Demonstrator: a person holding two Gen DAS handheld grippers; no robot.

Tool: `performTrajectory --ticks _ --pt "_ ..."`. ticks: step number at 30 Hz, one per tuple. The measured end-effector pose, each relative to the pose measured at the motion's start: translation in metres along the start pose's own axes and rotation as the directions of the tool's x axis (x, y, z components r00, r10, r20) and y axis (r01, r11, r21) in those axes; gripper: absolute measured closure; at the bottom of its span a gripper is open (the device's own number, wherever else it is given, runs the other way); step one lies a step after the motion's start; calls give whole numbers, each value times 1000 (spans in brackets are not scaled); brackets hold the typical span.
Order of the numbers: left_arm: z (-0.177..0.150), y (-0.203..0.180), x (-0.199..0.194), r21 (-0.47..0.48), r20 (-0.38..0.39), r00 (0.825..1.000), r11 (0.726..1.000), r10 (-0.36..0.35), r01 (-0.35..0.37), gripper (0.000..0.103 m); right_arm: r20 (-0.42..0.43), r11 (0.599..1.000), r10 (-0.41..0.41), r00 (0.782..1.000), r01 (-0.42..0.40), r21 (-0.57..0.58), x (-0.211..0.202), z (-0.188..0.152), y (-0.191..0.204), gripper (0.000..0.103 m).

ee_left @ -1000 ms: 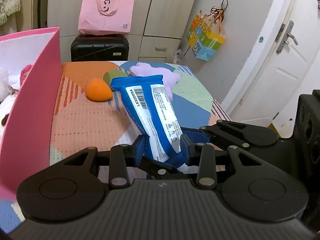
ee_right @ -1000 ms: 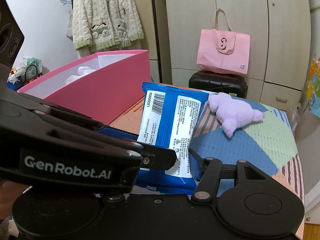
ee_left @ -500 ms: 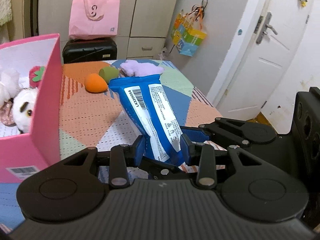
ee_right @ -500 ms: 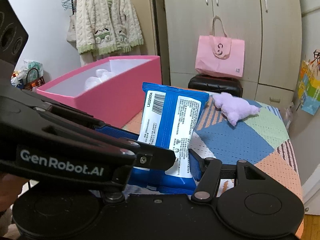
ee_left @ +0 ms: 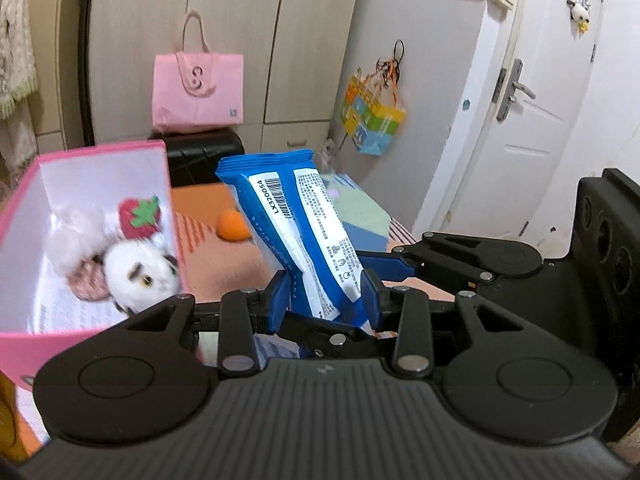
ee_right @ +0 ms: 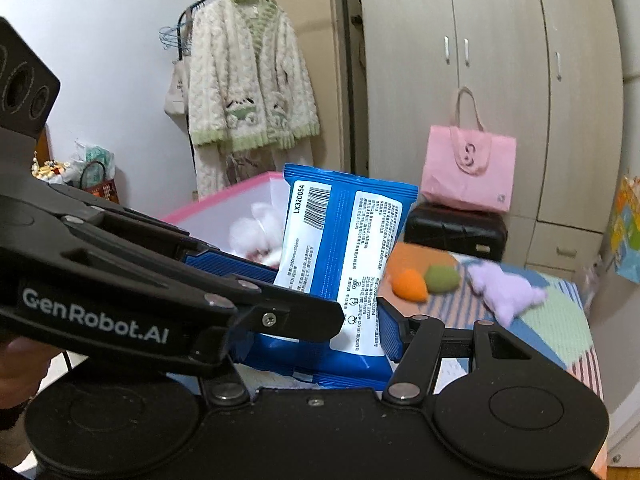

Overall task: Organize soft objects
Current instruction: 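Lift the blue packet with both grippers and carry it over the pink box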

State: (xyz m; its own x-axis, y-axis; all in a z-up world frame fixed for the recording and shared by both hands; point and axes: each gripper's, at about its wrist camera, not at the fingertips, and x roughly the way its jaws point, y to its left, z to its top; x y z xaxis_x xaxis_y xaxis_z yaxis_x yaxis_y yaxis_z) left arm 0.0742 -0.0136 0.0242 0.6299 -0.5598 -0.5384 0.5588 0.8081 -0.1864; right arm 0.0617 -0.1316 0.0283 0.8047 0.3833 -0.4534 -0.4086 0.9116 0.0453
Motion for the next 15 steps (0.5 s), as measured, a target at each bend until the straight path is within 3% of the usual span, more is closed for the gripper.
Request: performTrajectory --ticks 5,15 --pt "15 18 -19 -3 43 999 1000 26 -26 67 32 999 24 999 -23 -39 11 25 15 37" --pt "37 76 -38 -85 99 992 994 76 -68 62 17 984 176 984 -176 -8 68 69 29 35"
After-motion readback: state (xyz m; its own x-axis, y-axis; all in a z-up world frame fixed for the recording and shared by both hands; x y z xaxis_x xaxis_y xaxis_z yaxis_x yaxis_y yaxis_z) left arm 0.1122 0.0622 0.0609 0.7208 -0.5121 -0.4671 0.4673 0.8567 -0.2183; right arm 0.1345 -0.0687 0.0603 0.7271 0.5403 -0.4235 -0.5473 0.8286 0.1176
